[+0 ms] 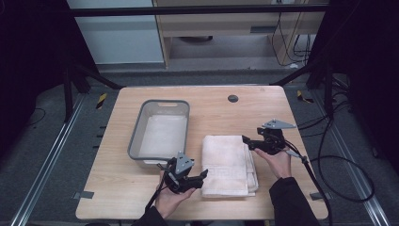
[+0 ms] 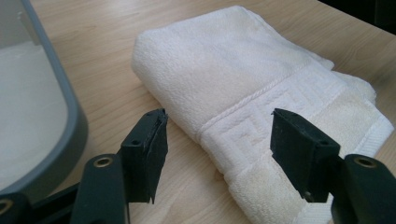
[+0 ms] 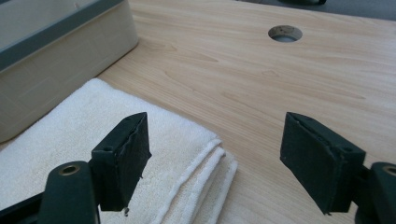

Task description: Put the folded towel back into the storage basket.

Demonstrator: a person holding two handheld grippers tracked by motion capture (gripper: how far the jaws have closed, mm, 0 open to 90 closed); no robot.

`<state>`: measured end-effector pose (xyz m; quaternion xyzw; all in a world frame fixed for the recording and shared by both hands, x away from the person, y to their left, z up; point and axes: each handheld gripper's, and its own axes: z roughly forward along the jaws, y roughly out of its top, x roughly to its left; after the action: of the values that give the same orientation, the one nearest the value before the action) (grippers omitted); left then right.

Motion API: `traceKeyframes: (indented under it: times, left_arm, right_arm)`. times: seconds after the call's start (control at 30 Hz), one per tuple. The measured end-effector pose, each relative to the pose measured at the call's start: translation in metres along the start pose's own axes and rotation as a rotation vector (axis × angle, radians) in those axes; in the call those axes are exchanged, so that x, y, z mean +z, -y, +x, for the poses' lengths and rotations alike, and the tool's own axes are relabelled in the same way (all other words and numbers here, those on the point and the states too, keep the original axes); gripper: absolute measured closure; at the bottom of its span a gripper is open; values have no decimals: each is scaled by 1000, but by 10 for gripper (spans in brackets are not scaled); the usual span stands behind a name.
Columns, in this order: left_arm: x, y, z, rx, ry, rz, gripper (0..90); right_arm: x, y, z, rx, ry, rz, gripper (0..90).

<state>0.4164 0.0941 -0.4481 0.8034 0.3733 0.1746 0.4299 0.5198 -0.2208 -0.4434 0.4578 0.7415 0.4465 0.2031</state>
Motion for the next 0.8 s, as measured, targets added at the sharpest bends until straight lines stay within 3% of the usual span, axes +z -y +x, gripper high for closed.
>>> traceKeyframes:
  times: [0.5,0.8]
  left_arm:
    - [31,16,-7,10,-7,97,303]
    - [40,22,-6,-1,-4,113,281]
  right_arm:
    - [21,14,1,10,-20,83,251]
    - [34,23,4,7,-27,145,265]
